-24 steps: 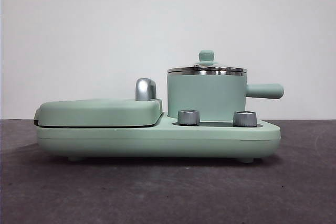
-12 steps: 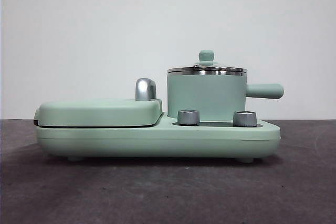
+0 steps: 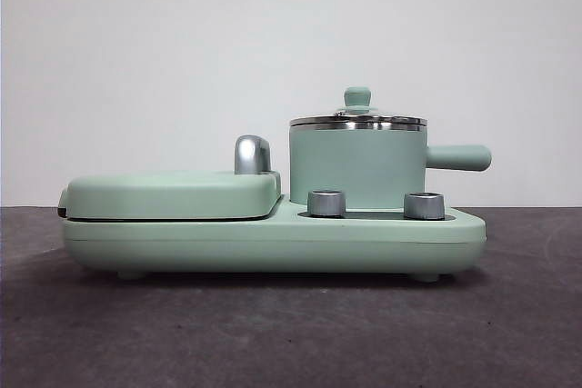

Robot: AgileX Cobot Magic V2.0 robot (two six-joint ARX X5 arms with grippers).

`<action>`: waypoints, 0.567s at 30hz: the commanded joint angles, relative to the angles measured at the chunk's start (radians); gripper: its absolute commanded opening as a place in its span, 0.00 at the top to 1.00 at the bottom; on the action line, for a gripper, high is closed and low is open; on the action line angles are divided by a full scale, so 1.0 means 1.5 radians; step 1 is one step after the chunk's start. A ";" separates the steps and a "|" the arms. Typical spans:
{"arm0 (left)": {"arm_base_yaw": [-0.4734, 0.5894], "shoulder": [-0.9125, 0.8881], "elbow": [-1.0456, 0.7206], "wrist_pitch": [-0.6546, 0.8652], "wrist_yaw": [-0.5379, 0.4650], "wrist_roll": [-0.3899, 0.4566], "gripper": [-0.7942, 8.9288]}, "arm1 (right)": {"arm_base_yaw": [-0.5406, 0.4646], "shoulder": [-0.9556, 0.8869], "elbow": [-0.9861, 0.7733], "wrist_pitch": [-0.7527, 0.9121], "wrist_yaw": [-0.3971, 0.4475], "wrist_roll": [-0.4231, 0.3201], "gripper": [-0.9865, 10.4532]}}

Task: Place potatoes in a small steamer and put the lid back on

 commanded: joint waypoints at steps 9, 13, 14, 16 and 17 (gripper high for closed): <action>-0.006 0.002 0.007 0.008 -0.002 0.002 0.91 | 0.004 0.003 0.010 0.006 -0.001 -0.008 0.90; -0.006 0.002 0.007 0.007 -0.002 0.002 0.91 | 0.004 0.003 0.010 0.006 0.000 -0.008 0.90; -0.005 0.001 0.006 0.009 -0.002 0.002 0.91 | 0.004 0.003 0.010 0.006 0.000 -0.008 0.90; 0.003 -0.011 0.001 0.009 -0.002 0.002 0.91 | 0.004 0.003 0.010 0.006 0.000 -0.008 0.90; 0.016 -0.016 -0.001 0.009 -0.001 0.002 0.91 | 0.004 0.003 0.010 0.006 0.000 -0.008 0.90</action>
